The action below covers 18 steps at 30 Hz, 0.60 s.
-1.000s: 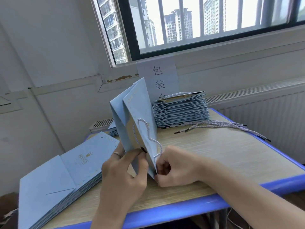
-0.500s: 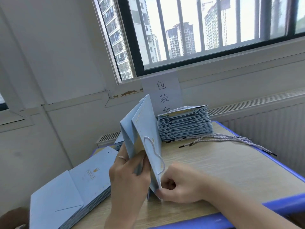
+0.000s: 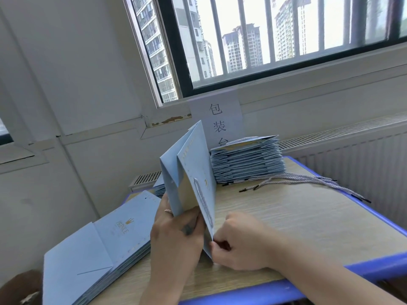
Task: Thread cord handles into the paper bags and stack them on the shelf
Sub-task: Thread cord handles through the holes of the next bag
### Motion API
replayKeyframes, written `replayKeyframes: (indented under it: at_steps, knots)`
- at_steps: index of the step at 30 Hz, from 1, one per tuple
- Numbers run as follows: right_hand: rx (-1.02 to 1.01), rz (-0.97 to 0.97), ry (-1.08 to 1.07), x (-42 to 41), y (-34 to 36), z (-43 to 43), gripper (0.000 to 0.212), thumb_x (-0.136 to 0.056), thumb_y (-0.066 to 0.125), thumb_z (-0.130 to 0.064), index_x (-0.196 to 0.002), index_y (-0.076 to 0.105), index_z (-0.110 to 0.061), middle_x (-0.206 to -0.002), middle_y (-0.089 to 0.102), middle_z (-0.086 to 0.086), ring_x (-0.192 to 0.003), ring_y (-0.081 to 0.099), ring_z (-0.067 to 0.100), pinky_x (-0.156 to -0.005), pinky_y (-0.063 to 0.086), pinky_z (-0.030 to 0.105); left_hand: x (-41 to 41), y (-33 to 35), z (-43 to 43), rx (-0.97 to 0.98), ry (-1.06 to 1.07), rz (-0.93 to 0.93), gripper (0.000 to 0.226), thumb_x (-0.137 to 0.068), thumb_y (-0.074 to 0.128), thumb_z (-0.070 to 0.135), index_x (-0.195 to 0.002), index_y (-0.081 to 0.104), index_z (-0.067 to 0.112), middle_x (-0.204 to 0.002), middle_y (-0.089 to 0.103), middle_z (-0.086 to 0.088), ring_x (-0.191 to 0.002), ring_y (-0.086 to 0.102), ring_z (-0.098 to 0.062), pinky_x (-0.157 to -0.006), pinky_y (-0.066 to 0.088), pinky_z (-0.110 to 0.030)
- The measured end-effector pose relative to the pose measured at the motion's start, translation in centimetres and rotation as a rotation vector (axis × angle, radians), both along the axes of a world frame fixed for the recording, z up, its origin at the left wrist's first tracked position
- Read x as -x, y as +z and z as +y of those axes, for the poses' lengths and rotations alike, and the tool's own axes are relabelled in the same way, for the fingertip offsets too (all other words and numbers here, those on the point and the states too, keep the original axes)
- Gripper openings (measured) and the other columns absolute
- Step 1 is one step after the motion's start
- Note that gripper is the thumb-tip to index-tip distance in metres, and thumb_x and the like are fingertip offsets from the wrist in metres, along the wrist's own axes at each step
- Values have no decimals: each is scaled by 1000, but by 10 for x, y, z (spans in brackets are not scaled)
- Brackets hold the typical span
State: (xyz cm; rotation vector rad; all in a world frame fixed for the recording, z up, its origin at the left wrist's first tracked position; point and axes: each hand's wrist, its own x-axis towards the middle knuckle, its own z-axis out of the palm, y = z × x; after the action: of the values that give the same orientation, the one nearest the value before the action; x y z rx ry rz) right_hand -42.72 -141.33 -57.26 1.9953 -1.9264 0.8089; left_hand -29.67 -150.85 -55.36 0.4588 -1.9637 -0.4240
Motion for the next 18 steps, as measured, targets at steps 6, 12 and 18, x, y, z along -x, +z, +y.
replayKeyframes:
  at_steps: [6,12,18]
  knots:
    - [-6,53,-25,-3,2,0,45,-82,33,-44,-50,32,-12,-40,23,-1,-42,25,16,-55,47,38,-8,8,0,101,77,35,14,-82,61,28,-79,75,29,-106,67,8,-97,63,-17,-73,42,-20]
    - [-8,53,-40,-2,0,-1,44,-83,36,-42,-50,33,-12,-41,23,0,-40,26,12,-54,46,38,4,1,2,10,74,54,23,-77,72,5,-65,71,24,-81,55,13,-80,64,-32,-62,38,-24]
    - [-25,52,-53,-3,1,-1,43,-84,41,-39,-51,32,-13,-41,24,-2,-45,27,14,-59,48,39,4,-4,1,-30,79,113,22,-79,75,7,-74,71,29,-80,56,16,-81,64,-27,-66,40,-20]
